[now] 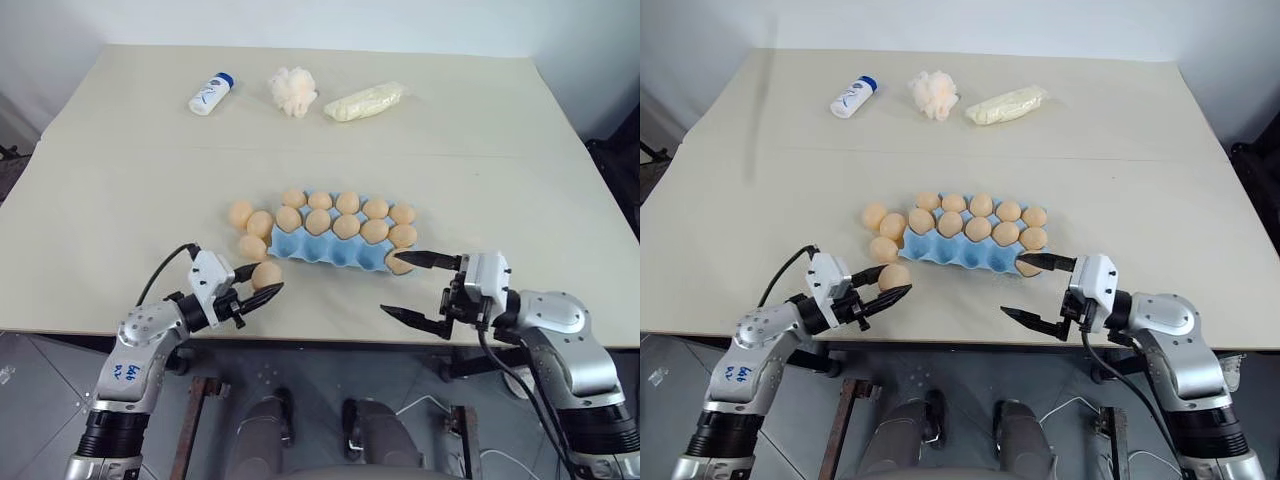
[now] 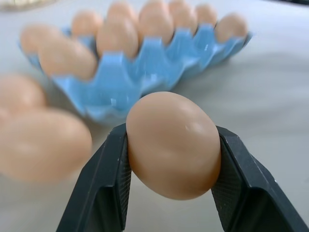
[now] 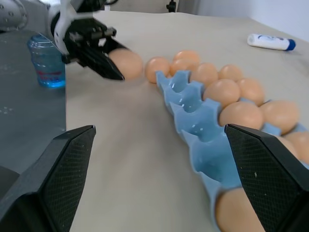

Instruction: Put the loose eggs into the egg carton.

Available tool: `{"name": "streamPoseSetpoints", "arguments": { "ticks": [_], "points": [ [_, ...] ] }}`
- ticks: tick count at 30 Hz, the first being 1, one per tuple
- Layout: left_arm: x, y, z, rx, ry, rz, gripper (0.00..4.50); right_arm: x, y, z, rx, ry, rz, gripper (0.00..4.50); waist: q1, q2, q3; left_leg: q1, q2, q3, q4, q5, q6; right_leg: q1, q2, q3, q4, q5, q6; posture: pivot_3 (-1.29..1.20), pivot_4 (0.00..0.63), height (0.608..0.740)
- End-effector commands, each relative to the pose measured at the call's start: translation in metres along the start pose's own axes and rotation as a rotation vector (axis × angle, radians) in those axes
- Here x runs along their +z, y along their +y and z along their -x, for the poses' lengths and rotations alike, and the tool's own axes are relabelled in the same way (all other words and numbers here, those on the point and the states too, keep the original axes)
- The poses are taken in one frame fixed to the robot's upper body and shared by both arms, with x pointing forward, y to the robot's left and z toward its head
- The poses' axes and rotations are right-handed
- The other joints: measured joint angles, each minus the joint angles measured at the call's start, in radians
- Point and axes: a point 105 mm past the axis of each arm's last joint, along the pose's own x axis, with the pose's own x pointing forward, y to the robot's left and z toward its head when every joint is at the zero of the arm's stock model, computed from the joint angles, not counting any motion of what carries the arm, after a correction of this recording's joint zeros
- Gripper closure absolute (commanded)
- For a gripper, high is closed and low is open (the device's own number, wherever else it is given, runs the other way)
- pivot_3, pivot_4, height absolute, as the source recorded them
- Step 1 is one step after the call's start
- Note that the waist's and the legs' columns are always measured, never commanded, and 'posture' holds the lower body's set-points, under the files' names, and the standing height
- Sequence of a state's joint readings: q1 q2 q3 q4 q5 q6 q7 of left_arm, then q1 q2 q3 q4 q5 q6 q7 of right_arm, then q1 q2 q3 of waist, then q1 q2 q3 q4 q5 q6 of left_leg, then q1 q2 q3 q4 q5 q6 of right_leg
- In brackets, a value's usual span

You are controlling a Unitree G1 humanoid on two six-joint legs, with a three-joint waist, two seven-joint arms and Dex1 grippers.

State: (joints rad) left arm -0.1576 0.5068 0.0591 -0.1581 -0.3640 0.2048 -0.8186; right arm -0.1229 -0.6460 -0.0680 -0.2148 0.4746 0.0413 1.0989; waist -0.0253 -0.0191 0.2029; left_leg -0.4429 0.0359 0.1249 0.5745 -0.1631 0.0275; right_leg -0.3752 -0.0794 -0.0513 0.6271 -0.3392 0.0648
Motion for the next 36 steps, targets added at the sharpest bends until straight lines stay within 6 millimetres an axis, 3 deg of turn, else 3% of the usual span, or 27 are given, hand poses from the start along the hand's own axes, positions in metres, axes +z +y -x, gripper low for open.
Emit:
{"name": "streamPoseSetpoints", "arguments": {
  "ticks": [1, 5, 9, 17, 19, 27, 30, 36],
  "points": [
    [0.031, -0.004, -0.015, -0.086, -0.068, -0.074, 2.63, 0.009, -0.006, 0.011, -0.035, -0.006, 0.042, 0.0, 0.003, 0.0, 0.0, 0.0, 0.0, 0.0, 0.0, 0.0, 0.0, 0.0, 0.0, -0.001, 0.0, 0.0, 0.0, 0.0, 0.15, 0.74],
    [0.043, -0.013, -0.046, -0.182, -0.13, -0.084, 2.63, 0.003, -0.017, 0.024, -0.109, 0.022, 0.038, 0.0, 0.002, 0.001, -0.001, 0.0, 0.0, 0.001, 0.002, 0.0, 0.0, 0.002, 0.0, 0.0, -0.001, 0.001, 0.001, 0.0, 0.15, 0.74],
    [0.035, -0.032, -0.107, -0.323, -0.119, -0.109, 2.63, -0.001, -0.031, 0.04, -0.2, 0.064, 0.056, 0.0, 0.019, 0.002, -0.001, 0.0, -0.001, 0.002, 0.005, 0.0, 0.002, 0.002, 0.0, 0.0, 0.0, 0.002, 0.003, 0.0, 0.15, 0.74],
    [0.039, -0.034, -0.143, -0.371, -0.134, -0.153, 2.63, -0.001, -0.027, 0.039, -0.23, 0.049, 0.057, 0.0, 0.02, 0.002, -0.001, -0.001, 0.002, 0.001, 0.009, 0.001, 0.003, 0.002, 0.003, -0.001, 0.003, 0.002, 0.004, 0.0, 0.15, 0.74],
    [0.038, -0.035, -0.145, -0.376, -0.131, -0.152, 2.63, -0.001, -0.025, 0.038, -0.235, 0.045, 0.057, 0.0, 0.021, 0.002, -0.001, -0.001, 0.002, 0.0, 0.01, 0.001, 0.003, 0.002, 0.003, -0.002, 0.003, 0.002, 0.004, 0.0, 0.15, 0.74],
    [0.032, -0.034, -0.142, -0.368, -0.13, -0.166, 0.24, -0.001, -0.025, 0.036, -0.246, 0.037, 0.054, 0.0, 0.022, 0.002, -0.001, -0.001, 0.002, 0.0, 0.014, 0.0, 0.005, 0.004, 0.002, -0.001, 0.003, 0.003, 0.006, 0.0, 0.15, 0.74],
    [0.034, -0.03, -0.138, -0.341, -0.143, -0.172, 0.11, 0.0, -0.024, 0.031, -0.236, 0.024, 0.049, 0.0, 0.021, 0.002, -0.001, -0.001, 0.002, 0.0, 0.014, 0.0, 0.005, 0.004, 0.002, -0.001, 0.002, 0.004, 0.007, 0.0, 0.15, 0.74],
    [0.04, 0.001, -0.088, -0.198, -0.158, -0.21, 0.11, 0.003, -0.025, 0.022, -0.201, 0.005, 0.051, 0.0, 0.001, 0.002, -0.001, -0.001, 0.003, 0.0, 0.011, 0.001, 0.005, 0.002, 0.002, -0.001, 0.004, 0.002, 0.005, 0.0, 0.15, 0.74]
  ]
}}
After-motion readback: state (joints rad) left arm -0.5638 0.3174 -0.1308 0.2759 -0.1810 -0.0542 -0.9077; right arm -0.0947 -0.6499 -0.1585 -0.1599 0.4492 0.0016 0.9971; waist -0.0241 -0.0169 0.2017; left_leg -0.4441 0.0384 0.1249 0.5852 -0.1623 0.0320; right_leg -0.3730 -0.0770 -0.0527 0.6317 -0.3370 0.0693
